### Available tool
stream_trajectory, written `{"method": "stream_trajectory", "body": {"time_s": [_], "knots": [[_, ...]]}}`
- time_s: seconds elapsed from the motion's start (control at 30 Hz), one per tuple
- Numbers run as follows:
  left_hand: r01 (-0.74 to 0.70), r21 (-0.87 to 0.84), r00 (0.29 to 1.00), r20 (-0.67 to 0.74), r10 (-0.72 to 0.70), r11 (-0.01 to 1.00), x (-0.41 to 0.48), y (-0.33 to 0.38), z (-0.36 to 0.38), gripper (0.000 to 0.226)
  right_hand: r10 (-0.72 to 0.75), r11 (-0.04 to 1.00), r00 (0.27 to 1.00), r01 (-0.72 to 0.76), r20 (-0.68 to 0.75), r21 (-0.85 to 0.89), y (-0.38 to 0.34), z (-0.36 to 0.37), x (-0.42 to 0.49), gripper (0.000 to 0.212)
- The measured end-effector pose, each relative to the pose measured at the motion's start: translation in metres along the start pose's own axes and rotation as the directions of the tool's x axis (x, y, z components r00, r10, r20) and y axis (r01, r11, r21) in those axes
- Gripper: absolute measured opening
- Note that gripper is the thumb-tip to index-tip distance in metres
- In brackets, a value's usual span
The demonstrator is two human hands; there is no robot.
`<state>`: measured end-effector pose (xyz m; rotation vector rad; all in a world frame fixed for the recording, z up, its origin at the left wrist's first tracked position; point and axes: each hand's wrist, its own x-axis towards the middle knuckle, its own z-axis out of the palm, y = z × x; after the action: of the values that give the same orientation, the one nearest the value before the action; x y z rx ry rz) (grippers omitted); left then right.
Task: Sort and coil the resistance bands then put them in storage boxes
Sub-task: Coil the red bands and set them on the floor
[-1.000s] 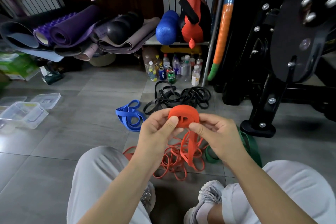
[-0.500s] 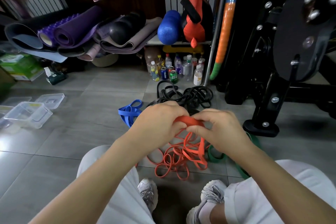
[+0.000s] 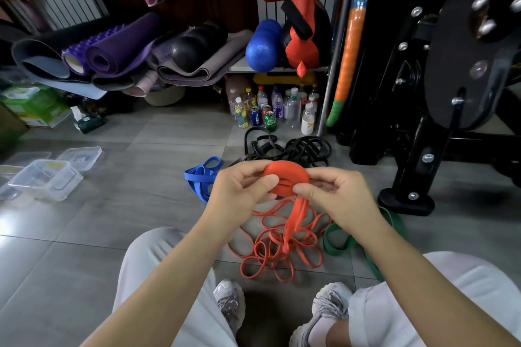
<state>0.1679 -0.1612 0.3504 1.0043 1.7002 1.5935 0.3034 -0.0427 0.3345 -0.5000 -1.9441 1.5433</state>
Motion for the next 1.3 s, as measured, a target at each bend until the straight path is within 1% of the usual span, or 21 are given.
{"method": "stream_trajectory", "body": {"time_s": [0.07,0.1,0.13,0.17,0.2,0.23,0.27,0.3,0.37,0.4,0.57,0.6,0.67,0.73,0.8,0.87,0.93,0.97,1.1,1.2,1.3], "knots": [[0.056,-0.068,0.998,0.004,-0.056,0.996,-0.001,-0.003,0.0,0.02,-0.008,1.0,1.0,0.008,0.004,-0.014,0.001,0.002,-0.001,0.02],[0.067,-0.025,0.998,0.021,-0.066,0.997,-0.002,-0.003,-0.001,0.02,-0.012,0.998,1.0,0.013,0.009,-0.064,0.003,0.002,-0.001,0.021],[0.046,0.11,0.998,0.048,-0.052,0.993,0.0,-0.004,-0.002,0.018,-0.013,0.989,1.0,0.015,0.014,-0.148,0.005,0.002,-0.002,0.023],[-0.01,0.326,0.996,0.087,-0.019,0.945,0.001,-0.004,-0.005,0.017,-0.008,0.968,1.0,0.014,0.024,-0.251,0.007,0.002,-0.003,0.021],[-0.085,0.549,0.991,0.133,0.013,0.831,0.003,-0.004,-0.006,0.019,-0.009,0.929,0.999,0.024,0.042,-0.368,0.01,0.001,-0.003,0.015],[-0.161,0.711,0.983,0.181,0.043,0.685,0.004,-0.004,-0.007,0.026,-0.019,0.876,0.997,0.05,0.069,-0.479,0.01,0.002,-0.003,0.008],[-0.218,0.79,0.972,0.23,0.053,0.573,0.005,-0.003,-0.006,0.031,-0.045,0.816,0.994,0.096,0.102,-0.569,0.011,0.002,-0.003,0.008],[-0.258,0.826,0.961,0.275,0.042,0.502,0.006,-0.002,-0.003,0.031,-0.071,0.772,0.988,0.141,0.137,-0.62,0.012,0.003,-0.004,0.011],[-0.307,0.844,0.944,0.328,0.03,0.44,0.006,-0.001,0.001,0.023,-0.096,0.743,0.98,0.188,0.176,-0.642,0.011,0.005,-0.005,0.016],[-0.307,0.836,0.944,0.326,0.038,0.456,0.006,0.0,0.001,0.02,-0.099,0.745,0.979,0.192,0.179,-0.638,0.01,0.005,-0.005,0.016],[-0.206,0.647,0.973,0.218,0.081,0.734,0.006,0.002,-0.004,0.016,-0.039,0.865,0.991,0.098,0.129,-0.492,0.007,-0.005,-0.004,0.012],[-0.18,0.59,0.978,0.191,0.081,0.787,0.006,0.003,-0.005,0.016,-0.021,0.884,0.992,0.075,0.121,-0.462,0.007,-0.006,-0.005,0.013],[-0.127,0.451,0.988,0.138,0.072,0.884,0.005,0.003,-0.007,0.025,0.017,0.929,0.996,0.016,0.087,-0.37,0.007,-0.007,-0.006,0.021],[-0.095,0.302,0.992,0.103,0.067,0.949,0.004,0.001,-0.007,0.031,0.048,0.974,0.998,-0.036,0.051,-0.223,0.006,-0.006,-0.007,0.023],[-0.049,0.145,0.998,0.047,0.042,0.988,0.001,-0.005,-0.005,0.028,0.006,0.989,1.0,-0.004,0.011,-0.148,0.007,-0.003,-0.008,0.028],[0.03,-0.042,1.0,-0.001,-0.03,0.999,-0.002,-0.014,0.0,0.02,-0.055,0.988,0.998,0.049,-0.034,-0.144,0.007,0.0,-0.009,0.033],[0.11,-0.221,0.993,-0.005,-0.114,0.969,-0.007,-0.023,0.007,0.025,-0.071,0.986,0.995,0.059,-0.072,-0.158,0.01,0.002,-0.012,0.037],[0.131,-0.266,0.991,-0.004,-0.137,0.955,-0.008,-0.026,0.009,0.025,-0.073,0.983,0.994,0.057,-0.082,-0.177,0.011,0.002,-0.014,0.037],[0.146,-0.293,0.988,-0.006,-0.155,0.945,-0.009,-0.032,0.015,0.026,-0.099,0.957,0.993,0.078,-0.063,-0.28,0.013,-0.003,-0.015,0.036],[0.159,-0.338,0.986,0.017,-0.163,0.927,-0.008,-0.035,0.015,0.032,-0.076,0.97,0.997,0.066,-0.034,-0.234,0.012,-0.006,-0.013,0.033],[0.167,-0.407,0.985,0.02,-0.174,0.898,-0.007,-0.033,0.017,0.031,-0.038,0.979,0.999,0.033,-0.023,-0.203,0.014,-0.004,-0.015,0.031]]}}
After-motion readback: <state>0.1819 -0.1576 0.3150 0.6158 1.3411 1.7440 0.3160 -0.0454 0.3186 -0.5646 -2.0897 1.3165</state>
